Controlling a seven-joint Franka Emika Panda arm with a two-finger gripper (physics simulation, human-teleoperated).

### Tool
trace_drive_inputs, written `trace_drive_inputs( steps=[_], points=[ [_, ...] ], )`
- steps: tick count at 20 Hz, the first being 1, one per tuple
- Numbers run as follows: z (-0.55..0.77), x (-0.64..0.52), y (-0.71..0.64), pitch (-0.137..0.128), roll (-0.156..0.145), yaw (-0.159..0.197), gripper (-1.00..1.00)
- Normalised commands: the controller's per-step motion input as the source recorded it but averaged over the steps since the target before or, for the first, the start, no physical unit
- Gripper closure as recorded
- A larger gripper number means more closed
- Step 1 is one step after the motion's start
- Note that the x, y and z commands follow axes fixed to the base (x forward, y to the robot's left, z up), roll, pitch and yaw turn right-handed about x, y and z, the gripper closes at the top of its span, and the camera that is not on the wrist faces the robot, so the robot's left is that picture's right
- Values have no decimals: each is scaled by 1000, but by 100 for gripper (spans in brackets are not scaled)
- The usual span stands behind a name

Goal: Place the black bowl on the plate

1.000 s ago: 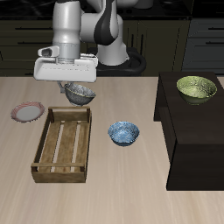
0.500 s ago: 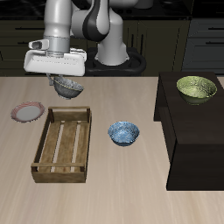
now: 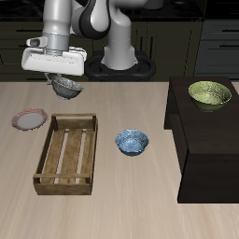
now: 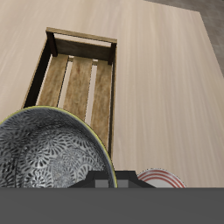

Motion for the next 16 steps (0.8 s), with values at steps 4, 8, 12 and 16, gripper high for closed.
trace_drive_inputs(
  steps=[4,8,12,16],
  points=[
    [-48,-205,-155,-13,-9,0,100],
    [-48,-266,-223,-8,-22,-25,100],
    [-52,-194,-85,-14,-5,2,100],
    [-164,-185,-269,27,-11,-35,100]
  ],
)
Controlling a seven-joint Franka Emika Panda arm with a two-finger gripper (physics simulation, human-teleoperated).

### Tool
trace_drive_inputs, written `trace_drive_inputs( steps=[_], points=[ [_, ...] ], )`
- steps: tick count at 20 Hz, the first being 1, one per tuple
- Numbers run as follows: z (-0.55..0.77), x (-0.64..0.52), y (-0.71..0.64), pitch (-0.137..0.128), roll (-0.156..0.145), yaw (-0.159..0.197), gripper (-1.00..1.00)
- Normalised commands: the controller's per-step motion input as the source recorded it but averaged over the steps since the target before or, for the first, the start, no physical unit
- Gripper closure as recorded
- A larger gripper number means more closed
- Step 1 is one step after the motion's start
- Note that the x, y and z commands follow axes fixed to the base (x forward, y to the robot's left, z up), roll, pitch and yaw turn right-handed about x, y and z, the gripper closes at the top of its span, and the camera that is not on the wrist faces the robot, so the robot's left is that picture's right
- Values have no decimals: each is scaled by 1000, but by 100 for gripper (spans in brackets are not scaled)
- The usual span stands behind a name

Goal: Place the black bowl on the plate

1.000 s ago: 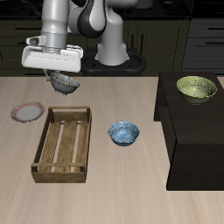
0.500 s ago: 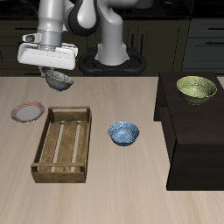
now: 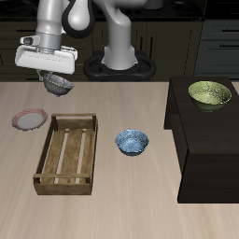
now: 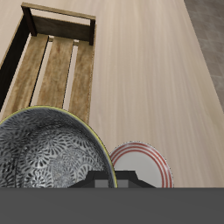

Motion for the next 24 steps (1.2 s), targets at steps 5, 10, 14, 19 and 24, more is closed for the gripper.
trace_drive_inputs(
  steps=[5,10,14,19,24],
  points=[
    [-126,-199,-341,8,-11,-13,100],
    [-103,-94,-322,34,-25,-30,100],
    [-69,-80,-458,11,-50,-10,100],
    [-94,-66,-211,15,-27,-13,100],
    [-188,10,-167,10,-9,1,100]
  ],
)
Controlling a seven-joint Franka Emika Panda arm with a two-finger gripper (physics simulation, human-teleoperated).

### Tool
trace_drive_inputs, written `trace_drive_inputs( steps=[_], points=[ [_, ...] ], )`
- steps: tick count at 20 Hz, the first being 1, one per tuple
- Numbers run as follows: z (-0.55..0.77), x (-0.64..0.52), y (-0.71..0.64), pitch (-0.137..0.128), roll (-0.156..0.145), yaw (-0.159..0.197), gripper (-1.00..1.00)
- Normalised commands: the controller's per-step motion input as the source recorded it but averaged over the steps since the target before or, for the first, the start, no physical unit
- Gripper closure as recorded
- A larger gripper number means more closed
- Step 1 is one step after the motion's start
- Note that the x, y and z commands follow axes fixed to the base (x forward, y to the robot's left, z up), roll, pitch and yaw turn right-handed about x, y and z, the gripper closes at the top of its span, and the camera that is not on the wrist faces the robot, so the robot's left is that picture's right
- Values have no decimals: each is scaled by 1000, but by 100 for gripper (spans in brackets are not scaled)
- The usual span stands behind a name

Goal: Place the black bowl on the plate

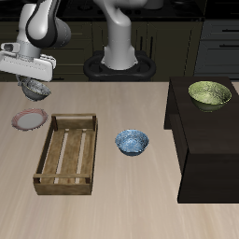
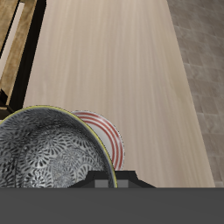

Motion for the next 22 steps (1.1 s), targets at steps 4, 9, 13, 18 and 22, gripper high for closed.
trace_drive_inputs(
  steps=[4,9,13,18,22],
  points=[
    [-220,59,-63,22,-9,-5,100],
    [-270,94,-78,35,-26,-12,100],
    [-166,53,-32,9,-27,-8,100],
    [-208,161,-26,24,-15,-10,100],
    [-168,336,-40,19,-33,-2,100]
  ],
)
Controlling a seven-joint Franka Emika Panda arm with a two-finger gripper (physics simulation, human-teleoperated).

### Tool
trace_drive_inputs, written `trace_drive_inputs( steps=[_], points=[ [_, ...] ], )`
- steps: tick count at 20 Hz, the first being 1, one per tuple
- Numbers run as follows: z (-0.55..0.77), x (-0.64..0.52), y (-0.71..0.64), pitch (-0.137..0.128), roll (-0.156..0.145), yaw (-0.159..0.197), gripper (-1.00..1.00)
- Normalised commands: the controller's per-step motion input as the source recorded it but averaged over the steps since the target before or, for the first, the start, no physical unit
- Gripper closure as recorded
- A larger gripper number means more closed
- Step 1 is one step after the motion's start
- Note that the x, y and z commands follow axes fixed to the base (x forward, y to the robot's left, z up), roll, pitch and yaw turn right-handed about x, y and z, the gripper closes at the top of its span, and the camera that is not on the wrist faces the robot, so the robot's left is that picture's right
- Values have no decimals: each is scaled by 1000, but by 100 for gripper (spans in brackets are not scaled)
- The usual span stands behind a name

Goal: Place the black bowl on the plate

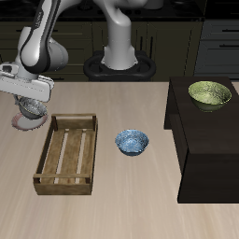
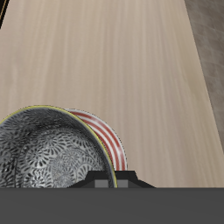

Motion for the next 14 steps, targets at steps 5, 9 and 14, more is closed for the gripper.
trace_drive_inputs(
  steps=[5,9,14],
  points=[
    [-229,139,3,42,-15,-2,100],
    [-334,-16,19,69,-10,6,100],
    [-97,-231,133,10,-9,47,-100]
  ],
)
